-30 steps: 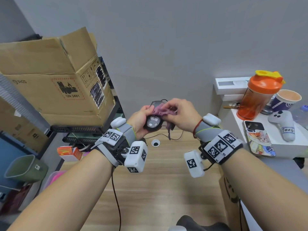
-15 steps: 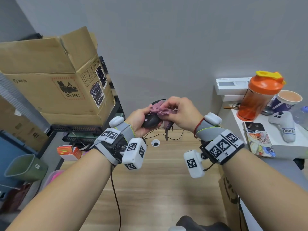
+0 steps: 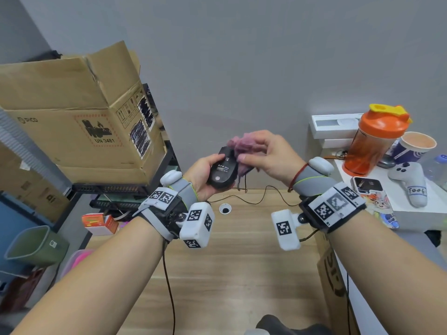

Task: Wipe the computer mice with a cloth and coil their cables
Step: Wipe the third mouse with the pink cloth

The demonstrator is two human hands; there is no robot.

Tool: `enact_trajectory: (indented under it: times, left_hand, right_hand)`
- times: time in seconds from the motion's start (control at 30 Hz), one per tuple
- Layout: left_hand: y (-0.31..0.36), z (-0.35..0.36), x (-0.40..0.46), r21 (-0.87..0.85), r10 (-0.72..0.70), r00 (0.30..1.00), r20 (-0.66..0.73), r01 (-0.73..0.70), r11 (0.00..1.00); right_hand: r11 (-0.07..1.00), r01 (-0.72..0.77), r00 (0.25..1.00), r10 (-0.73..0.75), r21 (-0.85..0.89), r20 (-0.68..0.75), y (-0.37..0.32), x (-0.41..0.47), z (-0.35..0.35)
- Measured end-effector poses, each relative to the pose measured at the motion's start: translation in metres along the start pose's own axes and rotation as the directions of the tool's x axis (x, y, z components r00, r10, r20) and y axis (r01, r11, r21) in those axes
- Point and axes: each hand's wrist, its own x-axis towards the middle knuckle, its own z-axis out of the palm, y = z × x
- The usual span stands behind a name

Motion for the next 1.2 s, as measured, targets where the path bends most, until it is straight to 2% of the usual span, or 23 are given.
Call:
enact_trajectory:
  times: [0.07, 0.13, 0.3, 0.33, 0.47, 0.5, 0.6, 0.7, 0.83, 0.9, 0.97, 1.0, 1.1, 1.2]
  left_hand:
    - [0.0, 0.001, 0.0, 0.091, 0.063, 0.995, 0.077, -0.07, 0.993]
    - [-0.002, 0.001, 0.0, 0.186, 0.109, 0.988, 0.114, -0.129, 0.974]
    - [-0.006, 0.004, -0.002, 0.288, 0.076, 0.992, 0.1, -0.102, 0.952]
    - [-0.006, 0.004, -0.002, 0.296, 0.078, 0.992, 0.101, -0.105, 0.949]
    - [-0.008, 0.002, -0.004, 0.351, 0.101, 0.986, 0.129, -0.141, 0.926]
    - [-0.009, 0.001, -0.004, 0.348, 0.105, 0.987, 0.12, -0.14, 0.927]
    - [-0.008, -0.004, -0.004, 0.351, 0.126, 0.989, 0.079, -0.146, 0.925]
    - [-0.005, -0.011, -0.003, 0.355, 0.159, 0.984, 0.073, -0.175, 0.918]
    - [-0.004, -0.016, -0.001, 0.323, 0.17, 0.983, 0.067, -0.183, 0.929]
    - [-0.005, -0.014, 0.001, 0.326, 0.161, 0.984, 0.069, -0.175, 0.929]
    - [-0.004, -0.011, 0.004, 0.316, 0.16, 0.984, 0.075, -0.176, 0.932]
    - [-0.004, -0.009, 0.005, 0.302, 0.158, 0.984, 0.079, -0.175, 0.937]
    - [-0.002, -0.003, 0.008, 0.267, 0.143, 0.981, 0.13, -0.174, 0.948]
    - [-0.002, -0.001, 0.006, 0.357, 0.15, 0.978, 0.146, -0.193, 0.914]
  right_hand:
    - [0.978, -0.013, 0.998, 0.027, -0.208, 0.063, 0.001, -0.001, 0.003]
    - [0.949, -0.013, 0.998, 0.031, -0.315, 0.05, 0.004, 0.001, 0.003]
    - [0.899, -0.089, 0.97, -0.019, -0.428, -0.242, 0.008, 0.011, 0.005]
    - [0.884, -0.081, 0.973, -0.03, -0.46, -0.23, 0.009, 0.012, 0.008]
    - [0.828, 0.068, 0.997, -0.068, -0.557, 0.021, 0.005, 0.01, 0.02]
    - [0.829, 0.059, 0.998, -0.064, -0.556, 0.009, 0.005, 0.011, 0.018]
    - [0.859, -0.055, 0.985, -0.038, -0.509, -0.171, 0.013, 0.018, 0.006]
    - [0.923, -0.155, 0.946, 0.036, -0.351, -0.322, 0.02, 0.022, -0.011]
    - [0.977, -0.144, 0.913, 0.07, -0.159, -0.401, 0.015, 0.023, -0.029]
    - [0.993, -0.067, 0.937, 0.03, -0.093, -0.348, 0.009, 0.022, -0.031]
    - [1.0, -0.002, 0.978, -0.001, -0.014, -0.208, 0.0, 0.019, -0.024]
    - [0.999, 0.018, 0.989, -0.024, -0.046, -0.149, -0.003, 0.017, -0.018]
    - [0.934, 0.073, 0.994, -0.097, -0.351, -0.054, -0.006, 0.01, 0.001]
    - [0.873, 0.064, 0.991, -0.111, -0.483, -0.071, -0.004, 0.011, 0.007]
